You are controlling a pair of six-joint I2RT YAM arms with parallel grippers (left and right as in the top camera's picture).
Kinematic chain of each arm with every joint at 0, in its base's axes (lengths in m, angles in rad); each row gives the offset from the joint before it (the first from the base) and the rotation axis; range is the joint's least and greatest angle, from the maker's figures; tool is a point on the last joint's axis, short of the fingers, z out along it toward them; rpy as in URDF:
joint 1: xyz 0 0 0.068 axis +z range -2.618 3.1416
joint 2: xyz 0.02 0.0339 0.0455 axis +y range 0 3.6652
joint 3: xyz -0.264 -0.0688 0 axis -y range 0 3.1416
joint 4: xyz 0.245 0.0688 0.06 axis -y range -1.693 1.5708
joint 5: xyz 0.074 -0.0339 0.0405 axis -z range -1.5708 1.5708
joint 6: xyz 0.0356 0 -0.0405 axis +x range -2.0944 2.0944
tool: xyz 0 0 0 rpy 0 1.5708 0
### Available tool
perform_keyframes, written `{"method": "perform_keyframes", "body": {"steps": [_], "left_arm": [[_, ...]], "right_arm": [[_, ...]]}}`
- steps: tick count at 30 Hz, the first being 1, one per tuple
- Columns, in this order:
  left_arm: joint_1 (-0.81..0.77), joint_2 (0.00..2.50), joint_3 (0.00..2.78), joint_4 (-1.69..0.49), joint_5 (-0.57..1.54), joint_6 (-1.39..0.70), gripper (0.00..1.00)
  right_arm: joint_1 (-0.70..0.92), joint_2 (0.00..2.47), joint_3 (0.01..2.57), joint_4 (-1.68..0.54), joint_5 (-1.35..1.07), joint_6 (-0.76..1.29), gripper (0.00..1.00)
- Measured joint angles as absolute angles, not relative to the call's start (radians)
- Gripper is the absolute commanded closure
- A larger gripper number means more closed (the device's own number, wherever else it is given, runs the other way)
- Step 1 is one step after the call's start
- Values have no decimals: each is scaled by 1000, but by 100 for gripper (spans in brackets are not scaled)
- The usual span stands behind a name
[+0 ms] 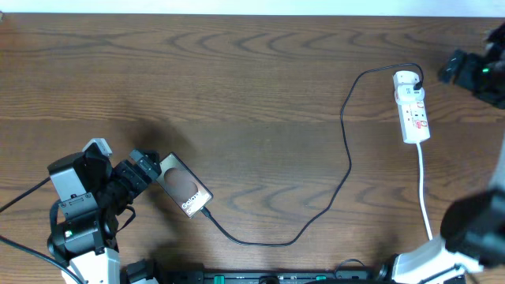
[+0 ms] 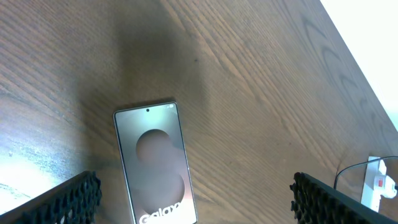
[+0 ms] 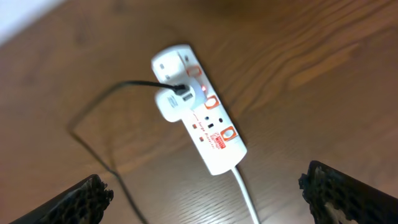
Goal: Plug charger to phone and switch on socket
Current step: 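Lift the right gripper up away from the power strip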
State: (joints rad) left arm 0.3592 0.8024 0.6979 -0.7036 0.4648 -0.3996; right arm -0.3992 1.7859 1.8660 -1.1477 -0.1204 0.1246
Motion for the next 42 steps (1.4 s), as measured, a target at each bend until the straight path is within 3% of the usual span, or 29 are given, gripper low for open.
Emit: {"method": "perform_keyframes", "body": {"steps": [8, 42], "left_arm": [[359, 802, 698, -704, 465, -400, 4], [359, 802, 698, -704, 464, -400, 3]], "right_arm": [[-399, 1623, 1872, -1156, -115, 257, 1], [-399, 1618, 1872, -1158, -115, 282, 1]]}}
